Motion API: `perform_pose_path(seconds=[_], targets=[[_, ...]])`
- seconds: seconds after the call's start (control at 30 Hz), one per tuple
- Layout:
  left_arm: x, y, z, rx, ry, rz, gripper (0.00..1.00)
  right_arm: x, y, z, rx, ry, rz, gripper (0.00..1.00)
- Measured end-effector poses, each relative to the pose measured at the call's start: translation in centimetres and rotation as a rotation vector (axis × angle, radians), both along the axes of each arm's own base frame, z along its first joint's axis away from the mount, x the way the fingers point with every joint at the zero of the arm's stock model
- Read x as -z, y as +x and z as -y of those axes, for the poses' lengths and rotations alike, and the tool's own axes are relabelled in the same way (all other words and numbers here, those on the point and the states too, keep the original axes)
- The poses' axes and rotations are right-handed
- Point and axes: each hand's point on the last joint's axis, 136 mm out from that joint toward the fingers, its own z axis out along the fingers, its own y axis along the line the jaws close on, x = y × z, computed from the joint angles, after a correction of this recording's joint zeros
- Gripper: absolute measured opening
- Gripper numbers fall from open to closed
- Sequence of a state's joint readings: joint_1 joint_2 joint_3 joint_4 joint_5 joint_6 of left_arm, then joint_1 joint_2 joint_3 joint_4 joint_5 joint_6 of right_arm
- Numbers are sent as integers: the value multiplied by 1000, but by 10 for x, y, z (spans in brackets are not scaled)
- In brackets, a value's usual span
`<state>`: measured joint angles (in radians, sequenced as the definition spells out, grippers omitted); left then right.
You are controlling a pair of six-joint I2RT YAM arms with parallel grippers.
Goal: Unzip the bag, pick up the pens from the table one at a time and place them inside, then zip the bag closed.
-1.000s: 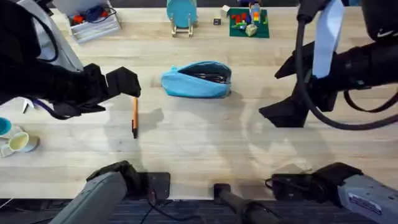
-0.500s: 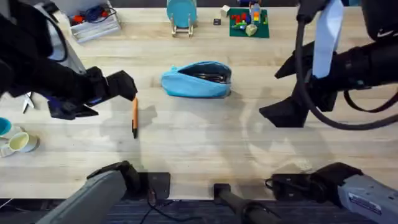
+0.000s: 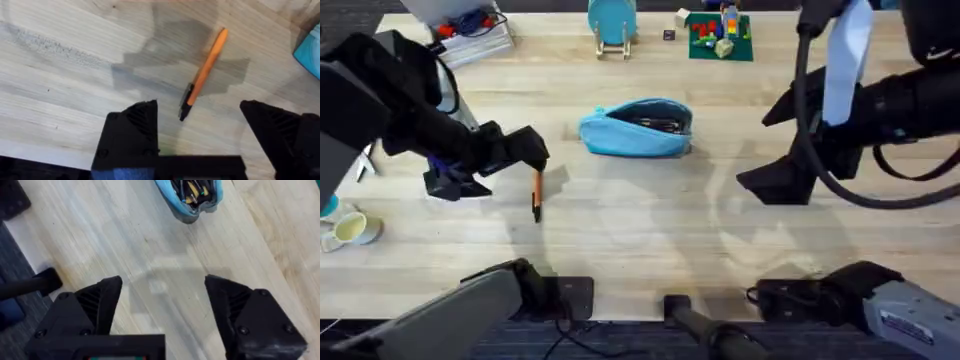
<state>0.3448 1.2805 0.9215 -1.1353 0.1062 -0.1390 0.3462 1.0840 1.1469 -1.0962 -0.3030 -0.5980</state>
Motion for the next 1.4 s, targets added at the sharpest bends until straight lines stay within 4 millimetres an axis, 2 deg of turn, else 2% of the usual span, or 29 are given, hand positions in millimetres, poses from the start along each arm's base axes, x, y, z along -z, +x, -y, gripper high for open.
perform_pose_path(seconds=[0.2, 0.4, 0.87, 1.2, 1.4], targets=[[7, 9, 10, 67, 14, -7, 995, 0, 0, 0, 0, 0, 0, 997], [15, 9, 20, 141, 40, -56, 995, 0, 0, 0, 0, 0, 0, 997], [44, 1, 20, 150, 17, -201, 995, 0, 0, 0, 0, 0, 0, 998], [59, 17, 17, 149, 26, -184, 994, 0, 0, 0, 0, 0, 0, 997], [63, 19, 16, 151, 19, -207, 996, 0, 0, 0, 0, 0, 0, 997]])
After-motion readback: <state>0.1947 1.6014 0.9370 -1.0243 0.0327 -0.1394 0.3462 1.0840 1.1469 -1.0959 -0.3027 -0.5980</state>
